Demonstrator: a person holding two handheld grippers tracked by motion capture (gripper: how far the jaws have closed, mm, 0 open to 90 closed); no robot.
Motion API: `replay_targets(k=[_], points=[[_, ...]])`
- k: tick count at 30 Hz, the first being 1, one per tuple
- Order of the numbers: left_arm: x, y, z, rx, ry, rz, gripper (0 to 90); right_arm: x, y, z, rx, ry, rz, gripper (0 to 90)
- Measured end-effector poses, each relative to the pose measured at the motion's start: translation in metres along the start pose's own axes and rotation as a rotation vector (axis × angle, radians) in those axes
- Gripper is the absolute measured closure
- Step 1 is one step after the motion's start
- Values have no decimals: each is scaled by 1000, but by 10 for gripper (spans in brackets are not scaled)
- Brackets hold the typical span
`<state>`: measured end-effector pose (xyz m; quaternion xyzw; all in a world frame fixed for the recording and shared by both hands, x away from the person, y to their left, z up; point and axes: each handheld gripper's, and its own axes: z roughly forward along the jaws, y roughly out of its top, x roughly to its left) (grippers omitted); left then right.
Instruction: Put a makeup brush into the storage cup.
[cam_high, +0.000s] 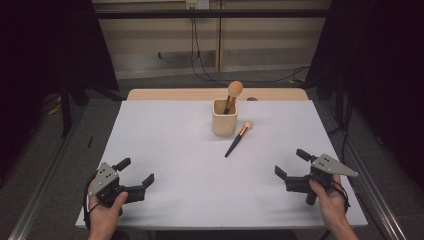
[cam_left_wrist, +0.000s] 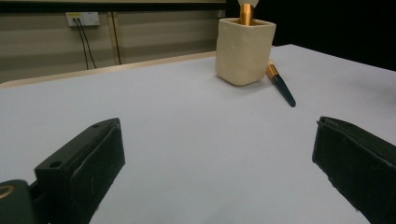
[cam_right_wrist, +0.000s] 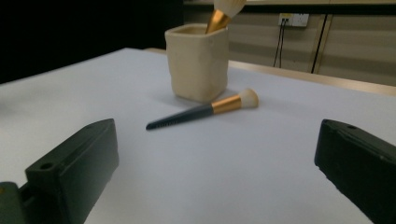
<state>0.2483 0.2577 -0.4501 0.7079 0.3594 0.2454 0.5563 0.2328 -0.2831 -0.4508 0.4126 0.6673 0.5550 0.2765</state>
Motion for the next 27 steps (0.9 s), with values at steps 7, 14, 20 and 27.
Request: replay_targets(k=[7, 14, 20, 27], points=[[2, 0, 0, 3, 5, 1, 23, -2, 11, 14, -2, -12, -8, 0], [4, 1, -1, -2, 13, 0, 24, -6, 18, 29, -7, -28, -1, 0], [4, 0, -2, -4, 6, -2, 24, -5, 27, 45, 2, -19, -18, 0], [4, 0, -2, 5, 17, 4, 24, -13, 37, 68, 21, -27, -8, 0]])
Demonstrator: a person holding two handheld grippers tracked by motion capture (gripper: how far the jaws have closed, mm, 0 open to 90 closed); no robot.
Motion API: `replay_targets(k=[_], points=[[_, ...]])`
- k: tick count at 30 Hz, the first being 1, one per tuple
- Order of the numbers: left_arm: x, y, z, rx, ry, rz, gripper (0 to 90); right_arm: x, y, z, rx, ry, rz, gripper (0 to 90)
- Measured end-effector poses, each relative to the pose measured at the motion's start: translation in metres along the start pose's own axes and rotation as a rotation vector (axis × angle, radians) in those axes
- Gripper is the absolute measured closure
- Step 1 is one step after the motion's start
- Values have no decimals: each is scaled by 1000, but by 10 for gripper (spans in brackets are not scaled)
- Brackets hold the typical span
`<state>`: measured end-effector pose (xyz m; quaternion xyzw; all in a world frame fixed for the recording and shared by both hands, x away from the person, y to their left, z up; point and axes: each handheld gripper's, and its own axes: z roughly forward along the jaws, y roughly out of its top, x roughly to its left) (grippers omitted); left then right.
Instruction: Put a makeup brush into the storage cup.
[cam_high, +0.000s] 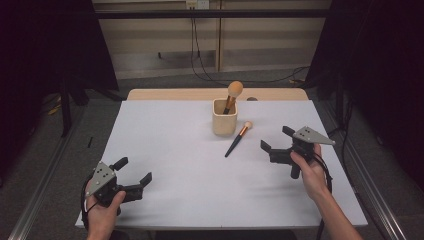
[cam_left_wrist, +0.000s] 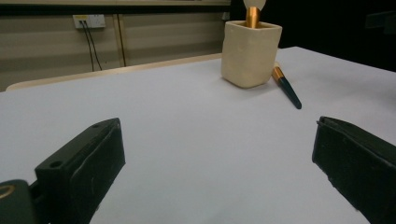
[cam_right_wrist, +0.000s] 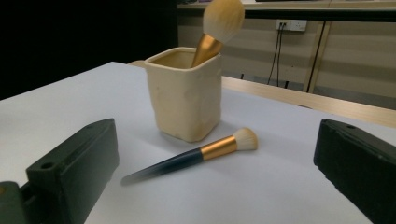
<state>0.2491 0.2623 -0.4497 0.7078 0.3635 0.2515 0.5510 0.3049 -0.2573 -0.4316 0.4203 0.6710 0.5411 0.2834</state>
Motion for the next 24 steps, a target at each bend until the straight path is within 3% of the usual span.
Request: replay_targets(k=[11, 18, 24], points=[[1, 0, -1, 1, 0, 7, 24, -10, 21, 34, 17, 19, 3, 0], [1, -1, -1, -10, 4, -13, 24, -17, 33, 58, 79, 51, -25, 0], [3, -1, -2, -3, 3, -7, 24, -22, 35, 73, 80, 39, -21, 0]])
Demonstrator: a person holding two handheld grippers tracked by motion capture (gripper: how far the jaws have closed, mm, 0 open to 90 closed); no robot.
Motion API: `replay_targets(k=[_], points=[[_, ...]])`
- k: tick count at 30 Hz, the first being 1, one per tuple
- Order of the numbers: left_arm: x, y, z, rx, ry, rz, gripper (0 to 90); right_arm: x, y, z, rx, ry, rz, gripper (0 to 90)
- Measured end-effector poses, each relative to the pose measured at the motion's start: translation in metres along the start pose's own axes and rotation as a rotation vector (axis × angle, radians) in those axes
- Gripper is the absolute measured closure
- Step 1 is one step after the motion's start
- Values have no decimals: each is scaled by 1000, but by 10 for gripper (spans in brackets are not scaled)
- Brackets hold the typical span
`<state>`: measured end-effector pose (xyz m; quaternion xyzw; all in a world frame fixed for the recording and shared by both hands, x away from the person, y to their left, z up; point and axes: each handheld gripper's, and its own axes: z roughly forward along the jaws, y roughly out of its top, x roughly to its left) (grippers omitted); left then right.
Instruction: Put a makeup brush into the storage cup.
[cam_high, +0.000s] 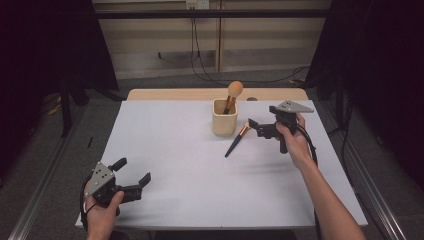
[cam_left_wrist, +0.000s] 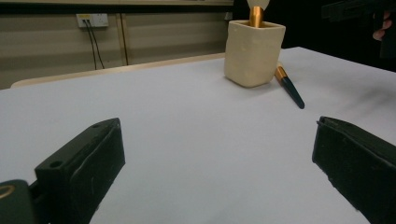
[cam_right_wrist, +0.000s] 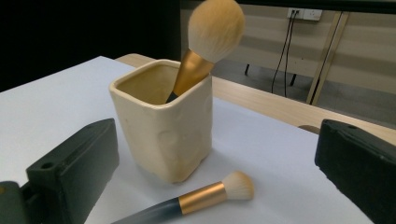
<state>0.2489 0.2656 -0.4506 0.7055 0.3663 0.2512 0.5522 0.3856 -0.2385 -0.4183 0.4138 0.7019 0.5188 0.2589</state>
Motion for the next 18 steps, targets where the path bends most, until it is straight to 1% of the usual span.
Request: replay_targets(k=[2, 3, 5, 6, 7, 8, 9, 10, 11, 13, 15, 18], points=[[0, 0, 0, -2, -2, -3, 23, -2, 0, 6, 13, 17, 14, 0], [-1, 0, 0, -5, -1, -5, 23, -2, 0, 9, 14, 15, 20, 0], [0, 0, 0, -1, 0, 0, 23, -2, -1, 15, 22, 10, 10, 0], [0, 0, 0, -2, -3, -5, 23, -2, -1, 18, 26, 14, 18, 0], [0, -1, 0, -12, -11, -34, 23, -3, -1, 20, 31, 16, 19, 0], [2, -1, 0, -17, -17, -51, 23, -4, -1, 22, 37, 16, 25, 0], [3, -1, 0, -16, -9, -52, 23, -6, -1, 24, 41, 14, 35, 0], [3, -1, -1, -11, 2, -38, 23, -7, -1, 25, 47, 13, 43, 0], [4, -2, -1, -11, 6, -33, 23, -8, 0, 27, 56, 17, 37, 0], [5, -2, -1, -9, 13, -38, 23, -11, 2, 29, 75, 21, 21, 0], [6, -3, -1, -7, 16, -37, 23, -13, 3, 31, 82, 29, 23, 0], [4, -2, -2, -10, 16, -30, 23, -16, 5, 34, 109, 33, 10, 0]])
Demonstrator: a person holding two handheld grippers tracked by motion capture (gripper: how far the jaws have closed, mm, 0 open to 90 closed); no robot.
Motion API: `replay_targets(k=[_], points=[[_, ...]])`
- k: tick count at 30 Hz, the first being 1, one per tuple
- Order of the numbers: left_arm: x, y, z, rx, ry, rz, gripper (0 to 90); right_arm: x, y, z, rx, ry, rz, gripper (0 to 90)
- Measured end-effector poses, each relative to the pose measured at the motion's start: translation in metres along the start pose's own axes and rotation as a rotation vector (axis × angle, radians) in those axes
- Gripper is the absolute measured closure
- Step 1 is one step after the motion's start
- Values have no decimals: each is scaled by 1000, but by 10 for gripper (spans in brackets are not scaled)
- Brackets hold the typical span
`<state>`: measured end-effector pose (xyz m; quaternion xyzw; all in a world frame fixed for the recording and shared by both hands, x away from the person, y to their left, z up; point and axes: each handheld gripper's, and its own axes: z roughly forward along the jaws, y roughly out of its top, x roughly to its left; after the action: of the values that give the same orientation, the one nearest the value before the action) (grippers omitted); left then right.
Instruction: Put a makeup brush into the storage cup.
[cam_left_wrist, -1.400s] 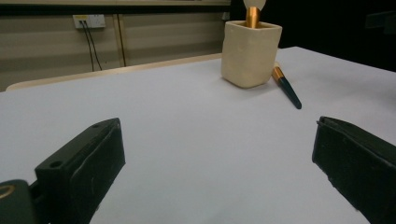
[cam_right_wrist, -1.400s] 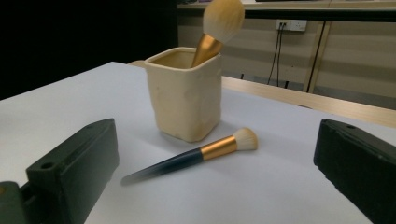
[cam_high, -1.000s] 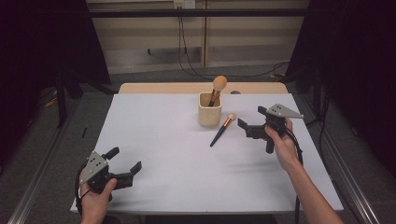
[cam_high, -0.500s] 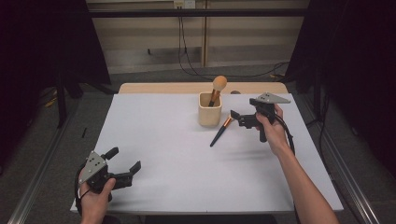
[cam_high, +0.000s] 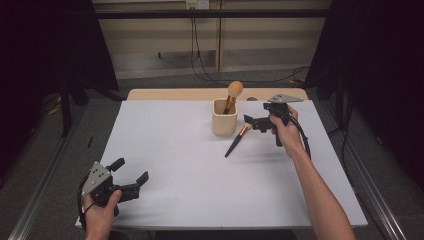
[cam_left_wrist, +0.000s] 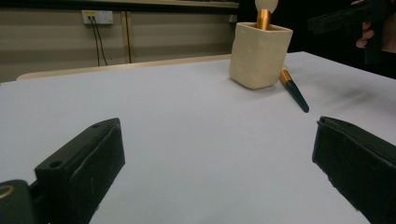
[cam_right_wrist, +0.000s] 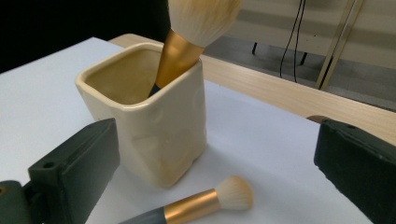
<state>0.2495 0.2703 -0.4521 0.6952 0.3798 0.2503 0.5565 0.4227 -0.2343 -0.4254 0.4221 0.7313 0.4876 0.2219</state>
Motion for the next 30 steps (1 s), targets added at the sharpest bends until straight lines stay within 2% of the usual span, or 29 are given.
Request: replay_targets(k=[3, 8, 9, 12, 14, 23, 27, 30], points=[[-2, 1, 0, 3, -2, 14, 23, -3, 1, 3, 13, -11, -12, 0], [-2, 0, 2, 7, -5, 16, 23, -5, 0, 6, 55, 5, -17, 0], [-3, 1, 1, 7, -4, 22, 23, -6, 1, 7, 92, 8, -29, 2], [-3, 1, 1, 7, -3, 23, 23, -7, 3, 10, 153, 21, -49, 35], [-2, 1, 2, 11, -5, 23, 23, -8, 4, 13, 206, 12, -56, 35], [0, 0, 2, 12, 1, 26, 24, -10, 6, 21, 385, 73, -155, 32], [-1, 0, 1, 10, 1, 24, 24, -7, 7, 25, 473, 114, -223, 32], [-1, 0, 2, 15, 0, 25, 24, -5, 9, 28, 528, 119, -270, 32]])
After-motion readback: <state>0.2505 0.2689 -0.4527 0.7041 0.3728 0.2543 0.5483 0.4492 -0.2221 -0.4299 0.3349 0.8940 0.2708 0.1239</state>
